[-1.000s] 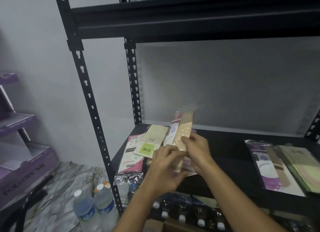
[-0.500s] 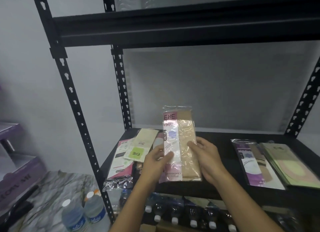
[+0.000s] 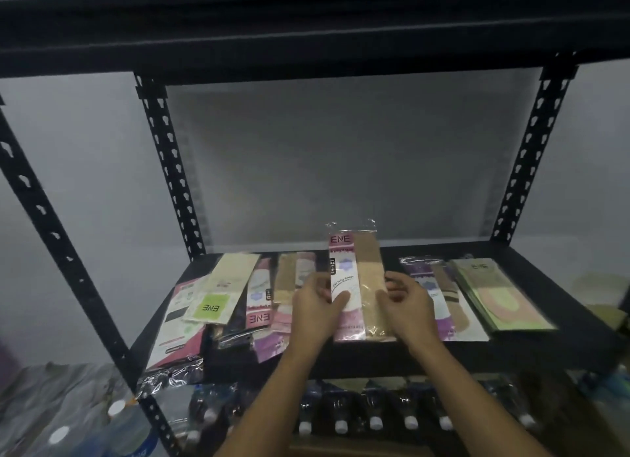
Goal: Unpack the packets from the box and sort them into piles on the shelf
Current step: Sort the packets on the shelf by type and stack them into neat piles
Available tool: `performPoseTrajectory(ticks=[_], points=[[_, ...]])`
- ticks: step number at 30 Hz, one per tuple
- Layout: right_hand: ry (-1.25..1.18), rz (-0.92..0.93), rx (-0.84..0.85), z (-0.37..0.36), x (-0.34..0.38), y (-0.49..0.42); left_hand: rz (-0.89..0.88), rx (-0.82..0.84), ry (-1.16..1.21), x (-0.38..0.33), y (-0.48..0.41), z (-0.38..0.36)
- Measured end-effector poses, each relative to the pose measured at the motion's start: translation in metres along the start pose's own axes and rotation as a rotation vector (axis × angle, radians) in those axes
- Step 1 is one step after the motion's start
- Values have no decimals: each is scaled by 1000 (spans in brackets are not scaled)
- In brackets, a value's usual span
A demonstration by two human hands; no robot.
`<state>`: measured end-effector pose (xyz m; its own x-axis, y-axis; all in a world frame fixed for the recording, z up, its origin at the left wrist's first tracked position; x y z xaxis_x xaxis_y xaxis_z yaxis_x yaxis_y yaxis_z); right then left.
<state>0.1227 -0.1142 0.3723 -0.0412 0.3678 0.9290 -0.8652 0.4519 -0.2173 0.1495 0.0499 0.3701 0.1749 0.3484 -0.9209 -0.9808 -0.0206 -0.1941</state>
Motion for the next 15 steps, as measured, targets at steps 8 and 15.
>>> performPoseTrajectory(ticks=[8,15], points=[[496,-7,-42,18,-52,-38,-16,52,-256,8,-21,-71],[797,107,-10,13,-76,-45,-16,132,-387,29,-22,-97]])
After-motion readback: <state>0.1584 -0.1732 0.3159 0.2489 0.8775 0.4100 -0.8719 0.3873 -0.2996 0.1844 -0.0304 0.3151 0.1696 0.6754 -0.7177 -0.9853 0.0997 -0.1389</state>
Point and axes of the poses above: each hand's wrist, its own y-axis away from the middle knuckle, its own z-axis out of the back of the hand, x = y × z, the point moved 2 cm from there along -y, towards the middle knuckle
